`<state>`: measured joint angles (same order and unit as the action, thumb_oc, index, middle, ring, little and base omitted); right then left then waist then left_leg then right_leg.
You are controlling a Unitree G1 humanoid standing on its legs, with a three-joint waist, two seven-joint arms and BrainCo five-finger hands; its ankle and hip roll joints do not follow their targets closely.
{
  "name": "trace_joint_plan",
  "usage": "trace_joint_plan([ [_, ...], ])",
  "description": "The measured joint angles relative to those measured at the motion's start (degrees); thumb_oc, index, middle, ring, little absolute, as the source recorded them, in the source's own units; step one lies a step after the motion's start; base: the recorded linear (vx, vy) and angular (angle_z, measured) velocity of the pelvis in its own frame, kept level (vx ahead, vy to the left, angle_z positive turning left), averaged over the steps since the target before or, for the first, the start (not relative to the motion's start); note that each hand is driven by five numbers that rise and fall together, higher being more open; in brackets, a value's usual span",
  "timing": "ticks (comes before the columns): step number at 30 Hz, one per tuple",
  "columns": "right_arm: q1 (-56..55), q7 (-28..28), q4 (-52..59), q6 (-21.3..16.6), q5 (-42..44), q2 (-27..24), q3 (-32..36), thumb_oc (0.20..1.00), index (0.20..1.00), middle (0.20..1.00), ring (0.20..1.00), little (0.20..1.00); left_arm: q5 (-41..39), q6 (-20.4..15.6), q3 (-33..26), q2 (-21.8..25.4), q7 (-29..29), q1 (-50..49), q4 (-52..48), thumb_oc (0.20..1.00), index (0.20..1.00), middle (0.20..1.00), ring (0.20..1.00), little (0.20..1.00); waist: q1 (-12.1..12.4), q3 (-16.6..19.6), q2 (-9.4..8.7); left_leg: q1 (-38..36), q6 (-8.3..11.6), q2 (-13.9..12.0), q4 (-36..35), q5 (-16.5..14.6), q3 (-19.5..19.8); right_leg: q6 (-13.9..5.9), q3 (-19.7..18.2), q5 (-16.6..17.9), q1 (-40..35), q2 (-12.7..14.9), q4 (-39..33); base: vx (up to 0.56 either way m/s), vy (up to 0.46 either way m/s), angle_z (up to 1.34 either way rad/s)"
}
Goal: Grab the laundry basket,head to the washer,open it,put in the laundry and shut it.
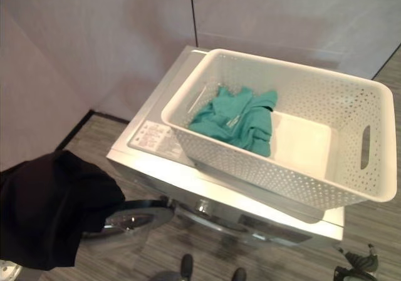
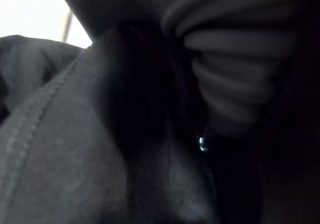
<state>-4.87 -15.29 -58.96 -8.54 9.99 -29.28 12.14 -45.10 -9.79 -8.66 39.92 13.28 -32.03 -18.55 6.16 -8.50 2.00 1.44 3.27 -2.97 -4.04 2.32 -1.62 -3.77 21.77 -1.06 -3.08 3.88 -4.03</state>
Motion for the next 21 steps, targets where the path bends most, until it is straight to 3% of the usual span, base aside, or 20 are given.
trace_joint_plan([
  [4,1.8,2.2,-0.7,0.1,-2.9,-0.9,-4.2,1.000,1.000,1.000,1.000,1.000,-0.1,0.0,0.4,3.0,1.0,0.8,-1.2,0.200,0.200,0.200,0.200,0.200,0.6,-2.0,-0.91,3.1,0.51,-0.5,1.6,0.4,1.1,0.32,0.6,0.1,2.3,-0.6,0.6,-0.15,-0.082,0.10],
  [6,4.6,4.4,-2.1,0.8,-8.0,-6.2,-11.5,1.000,1.000,1.000,1.000,1.000,0.0,0.1,1.4,5.7,1.2,2.4,-1.2,0.200,0.200,0.200,0.200,0.200,1.8,-3.6,-1.13,5.2,1.43,-0.8,2.8,1.1,1.8,1.11,1.3,0.7,3.4,-1.1,0.4,-0.15,-0.029,0.14],
  [8,4.4,5.2,0.4,0.8,-11.0,-11.3,-11.4,1.000,1.000,1.000,1.000,1.000,0.0,0.1,1.5,8.1,1.8,2.8,-1.6,0.200,0.200,0.200,0.200,0.200,3.0,-4.3,-0.64,5.8,1.97,-1.0,2.9,1.9,3.3,1.50,2.1,0.9,3.7,-1.4,0.3,-0.28,0.014,0.28],
  [10,3.6,5.7,3.1,0.6,-11.6,-14.9,-9.3,1.000,1.000,1.000,1.000,1.000,0.0,0.1,2.7,10.1,2.4,5.2,-1.8,0.200,0.200,0.200,0.200,0.200,2.6,-5.1,-1.09,8.0,4.56,0.0,2.4,5.1,4.8,2.91,4.8,0.5,5.8,0.0,1.6,-0.14,0.093,0.48],
  [13,2.3,6.1,10.0,-0.3,-12.6,-14.8,-6.7,1.000,1.000,1.000,1.000,1.000,0.0,0.1,5.4,8.2,3.3,6.3,-1.7,0.200,0.200,0.200,0.200,0.200,2.3,-5.5,-2.88,6.8,0.51,1.8,5.9,2.0,0.9,3.14,3.4,0.7,7.3,2.3,3.9,-0.02,0.119,-0.01],
  [14,2.0,6.8,10.6,-0.3,-13.1,-14.7,-6.0,1.000,1.000,1.000,1.000,1.000,0.1,0.2,7.9,8.3,3.9,8.3,-1.8,0.200,0.200,0.200,0.200,0.200,0.6,-5.0,-1.25,5.4,-0.40,1.9,4.1,1.2,0.6,2.28,3.5,0.1,7.9,2.2,5.5,0.01,0.239,0.07],
  [16,1.5,6.9,9.5,0.2,-13.3,-13.0,-6.0,1.000,1.000,1.000,1.000,1.000,0.2,0.1,8.6,8.3,3.8,11.0,-1.8,0.200,0.200,0.200,0.200,0.200,-0.9,-5.2,-1.45,3.9,-0.75,1.7,2.0,0.8,0.8,1.49,3.2,-0.4,8.5,2.1,6.6,0.01,0.219,-0.04],
  [18,0.4,7.3,8.9,0.2,-13.7,-9.1,-6.3,1.000,1.000,1.000,1.000,1.000,0.2,0.1,9.6,8.3,3.6,12.3,-1.4,0.200,0.200,0.200,0.200,0.200,-1.2,-5.2,-2.98,3.2,-1.73,2.1,1.8,0.1,-0.7,1.17,1.5,-0.4,8.9,2.6,7.7,0.00,0.182,-0.36],
  [19,-1.4,8.2,9.6,0.2,-14.3,-7.9,-6.3,1.000,1.000,1.000,1.000,1.000,0.3,0.2,9.7,8.3,3.9,12.3,-1.2,0.200,0.200,0.200,0.200,0.200,-1.9,-5.1,-2.91,2.4,-2.18,1.8,1.5,-1.3,-1.4,0.80,0.6,-0.6,9.0,2.5,8.2,-0.03,0.156,-0.33],
  [21,-4.8,9.3,10.6,0.3,-15.4,-7.3,-6.7,1.000,1.000,1.000,1.000,1.000,0.3,0.3,9.6,9.2,3.9,12.3,-0.8,0.200,0.200,0.200,0.200,0.200,-3.2,-5.0,-3.09,2.3,-2.34,2.6,1.6,-1.4,-1.6,-0.02,0.3,-0.4,9.1,3.4,8.6,-0.07,0.144,-0.21],
])
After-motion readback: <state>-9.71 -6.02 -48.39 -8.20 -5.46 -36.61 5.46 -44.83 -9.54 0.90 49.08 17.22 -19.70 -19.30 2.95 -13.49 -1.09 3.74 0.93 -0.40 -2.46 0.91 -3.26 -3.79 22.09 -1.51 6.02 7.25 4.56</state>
